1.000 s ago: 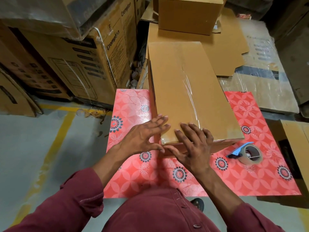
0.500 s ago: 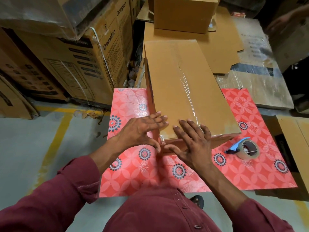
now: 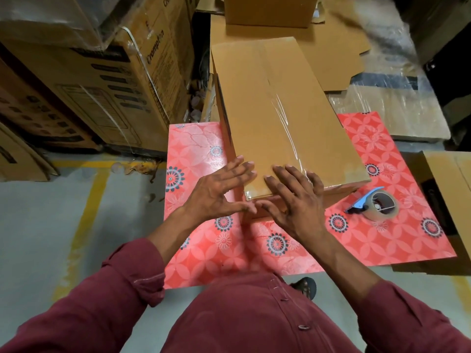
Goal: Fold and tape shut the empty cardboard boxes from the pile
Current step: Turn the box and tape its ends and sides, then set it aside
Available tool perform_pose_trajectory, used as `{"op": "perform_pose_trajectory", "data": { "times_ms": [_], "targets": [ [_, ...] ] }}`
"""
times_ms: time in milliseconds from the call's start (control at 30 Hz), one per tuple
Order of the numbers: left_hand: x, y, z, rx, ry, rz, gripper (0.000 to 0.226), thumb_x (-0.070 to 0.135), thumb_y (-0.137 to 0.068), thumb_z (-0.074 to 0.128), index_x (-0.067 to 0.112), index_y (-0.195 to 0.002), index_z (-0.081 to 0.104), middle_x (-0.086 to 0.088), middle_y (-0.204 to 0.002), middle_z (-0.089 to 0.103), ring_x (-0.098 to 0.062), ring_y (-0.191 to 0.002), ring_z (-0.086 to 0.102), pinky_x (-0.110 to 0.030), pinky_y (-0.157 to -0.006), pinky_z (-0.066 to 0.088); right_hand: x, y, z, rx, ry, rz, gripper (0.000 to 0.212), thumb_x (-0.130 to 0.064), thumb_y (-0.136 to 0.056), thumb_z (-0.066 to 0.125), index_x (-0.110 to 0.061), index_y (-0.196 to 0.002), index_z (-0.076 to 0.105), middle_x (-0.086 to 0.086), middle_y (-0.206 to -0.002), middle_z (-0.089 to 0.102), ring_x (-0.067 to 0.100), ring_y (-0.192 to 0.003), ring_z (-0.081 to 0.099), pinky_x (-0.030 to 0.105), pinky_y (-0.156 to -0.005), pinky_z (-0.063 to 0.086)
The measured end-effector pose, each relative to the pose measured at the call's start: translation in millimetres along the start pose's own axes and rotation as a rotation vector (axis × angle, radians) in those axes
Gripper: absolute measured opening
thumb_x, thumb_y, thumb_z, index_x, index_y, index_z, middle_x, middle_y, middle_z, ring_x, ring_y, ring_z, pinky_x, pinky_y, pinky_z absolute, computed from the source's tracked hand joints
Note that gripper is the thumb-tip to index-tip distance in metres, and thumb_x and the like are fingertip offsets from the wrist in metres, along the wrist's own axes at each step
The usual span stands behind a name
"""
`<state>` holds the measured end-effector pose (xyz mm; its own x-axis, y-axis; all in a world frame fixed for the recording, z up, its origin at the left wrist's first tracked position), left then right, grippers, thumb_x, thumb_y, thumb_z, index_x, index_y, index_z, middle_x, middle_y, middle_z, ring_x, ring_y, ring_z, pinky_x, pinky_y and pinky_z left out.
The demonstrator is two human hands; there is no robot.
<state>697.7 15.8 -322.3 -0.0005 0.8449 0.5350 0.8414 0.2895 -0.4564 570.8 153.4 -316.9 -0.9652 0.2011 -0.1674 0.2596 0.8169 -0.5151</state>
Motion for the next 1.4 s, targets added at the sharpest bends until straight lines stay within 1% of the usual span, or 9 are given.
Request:
{"op": "perform_pose_trajectory", "data": {
  "times_ms": [267, 433, 600, 700, 833, 967, 1067, 1200, 1400],
  "targets": [
    [6.4, 10.1, 11.8, 0.074, 0.128, -0.122, 0.066, 0.029, -0.09, 0.082, -0.001, -0.143, 0.058, -0.02, -0.158, 0.045, -0.035, -0.154, 0.033, -0.047, -0.124, 0.034, 11.0, -2.2, -8.5, -0.089, -0.225, -0.013, 0.043, -0.036, -0.088, 0.075, -0.022, -0.128, 0.072, -0.001, -0.146, 0.06, 0.024, -0.14, 0.052, 0.058, -0.109, 0.037],
    [8.1, -0.4, 4.5, 0.282, 0.164, -0.479, 0.065, 0.042, -0.092, 0.073, 0.01, -0.146, 0.059, -0.008, -0.163, 0.042, -0.009, -0.153, 0.034, -0.033, -0.122, 0.037, 88.3, -27.7, -50.8, 0.116, -0.183, 0.241, 0.04, -0.042, -0.094, 0.071, -0.018, -0.126, 0.072, 0.007, -0.136, 0.066, 0.034, -0.131, 0.057, 0.056, -0.105, 0.044],
    [-7.4, -31.1, 19.1, 0.294, 0.431, -0.867, 0.09, 0.057, -0.081, 0.072, 0.022, -0.157, 0.04, 0.003, -0.158, 0.049, -0.01, -0.145, 0.046, -0.044, -0.12, 0.04, 179.9, -39.1, -31.8, -0.337, 0.003, 0.83, 0.076, -0.067, -0.089, 0.053, -0.011, -0.14, 0.049, 0.027, -0.137, 0.057, 0.046, -0.125, 0.054, 0.052, -0.098, 0.048],
    [-22.8, -38.4, 26.5, 0.211, 0.441, -0.992, 0.115, 0.071, -0.066, 0.07, 0.023, -0.162, 0.028, 0.001, -0.165, 0.038, -0.013, -0.15, 0.038, -0.043, -0.124, 0.033, 168.9, -35.3, -25.4, -0.447, -0.019, 0.838, 0.069, -0.076, -0.085, 0.046, -0.011, -0.105, 0.058, 0.025, -0.104, 0.068, 0.045, -0.099, 0.063, 0.042, -0.075, 0.048],
    [-57.0, -24.4, -18.3, 0.093, 0.108, -1.034, 0.107, 0.075, -0.068, 0.069, 0.027, -0.156, 0.032, 0.003, -0.133, 0.067, -0.025, -0.126, 0.062, -0.047, -0.106, 0.05, 154.7, -24.6, -32.2, -0.528, -0.036, 0.826, 0.073, -0.083, -0.082, 0.055, -0.012, -0.093, 0.07, 0.017, -0.082, 0.07, 0.041, -0.081, 0.067, 0.046, -0.071, 0.058],
    [-75.1, -27.4, -56.3, 0.049, -0.093, -1.13, 0.091, 0.073, -0.08, 0.068, 0.022, -0.152, 0.044, -0.007, -0.128, 0.07, -0.03, -0.123, 0.064, -0.047, -0.105, 0.05, 163.2, -32.3, -17.7, -0.46, -0.383, 1.015, 0.089, -0.085, -0.083, 0.054, -0.018, -0.141, 0.056, 0.012, -0.128, 0.069, 0.033, -0.12, 0.063, 0.044, -0.1, 0.05],
    [-75.7, -54.2, -46.0, 0.102, 0.151, -1.158, 0.08, 0.062, -0.087, 0.074, 0.015, -0.148, 0.05, -0.002, -0.128, 0.067, -0.026, -0.119, 0.065, -0.044, -0.102, 0.053, 163.6, -49.1, 8.3, -0.361, -0.647, 1.071, 0.105, -0.088, -0.075, 0.06, -0.014, -0.148, 0.049, 0.008, -0.137, 0.064, 0.029, -0.121, 0.064, 0.044, -0.103, 0.051],
    [-75.9, -70.6, -15.2, 0.112, 0.525, -1.23, 0.037, 0.035, -0.087, 0.084, 0.014, -0.115, 0.074, -0.006, -0.102, 0.08, -0.026, -0.09, 0.078, -0.039, -0.078, 0.064, 151.1, -61.0, 23.1, -0.328, -0.782, 1.004, 0.042, -0.048, -0.098, 0.066, -0.017, -0.124, 0.058, -0.006, -0.106, 0.069, 0.011, -0.088, 0.067, 0.023, -0.07, 0.051],
    [-61.3, -62.6, -7.9, 0.083, 0.51, -1.177, 0.027, 0.037, -0.084, 0.086, 0.021, -0.101, 0.074, 0.0, -0.091, 0.081, -0.023, -0.083, 0.079, -0.052, -0.083, 0.064, 159.5, -39.4, 16.6, -0.274, -0.968, 1.079, 0.042, -0.04, -0.09, 0.075, -0.014, -0.121, 0.067, 0.001, -0.105, 0.079, 0.025, -0.093, 0.077, 0.05, -0.089, 0.061]
  ]
}}
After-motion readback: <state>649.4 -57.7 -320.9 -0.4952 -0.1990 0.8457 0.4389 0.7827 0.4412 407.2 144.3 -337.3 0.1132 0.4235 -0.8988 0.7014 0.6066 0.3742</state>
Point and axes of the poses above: each hand's wrist, its own y-axis away from the middle knuckle, its own z-axis out of the palm, x = y × z, the point moved 8 cm from there along -y, towards the middle knuckle
